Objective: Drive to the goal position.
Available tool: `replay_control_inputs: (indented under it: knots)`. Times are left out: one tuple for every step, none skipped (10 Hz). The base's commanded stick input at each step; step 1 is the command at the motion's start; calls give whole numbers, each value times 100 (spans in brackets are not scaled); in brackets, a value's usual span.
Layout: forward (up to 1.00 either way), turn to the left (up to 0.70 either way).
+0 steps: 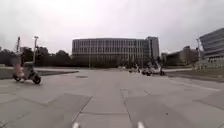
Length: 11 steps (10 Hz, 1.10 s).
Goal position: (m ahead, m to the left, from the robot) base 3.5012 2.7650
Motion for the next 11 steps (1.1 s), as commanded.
replay_control_inputs:
  knots:
    - [50,0]
    - [50,0]
    - [50,0]
    - [50,0]
    - [50,0]
    - [50,0]
    - [50,0]
    - [50,0]
    - [50,0]
    - [50,0]
    - [50,0]
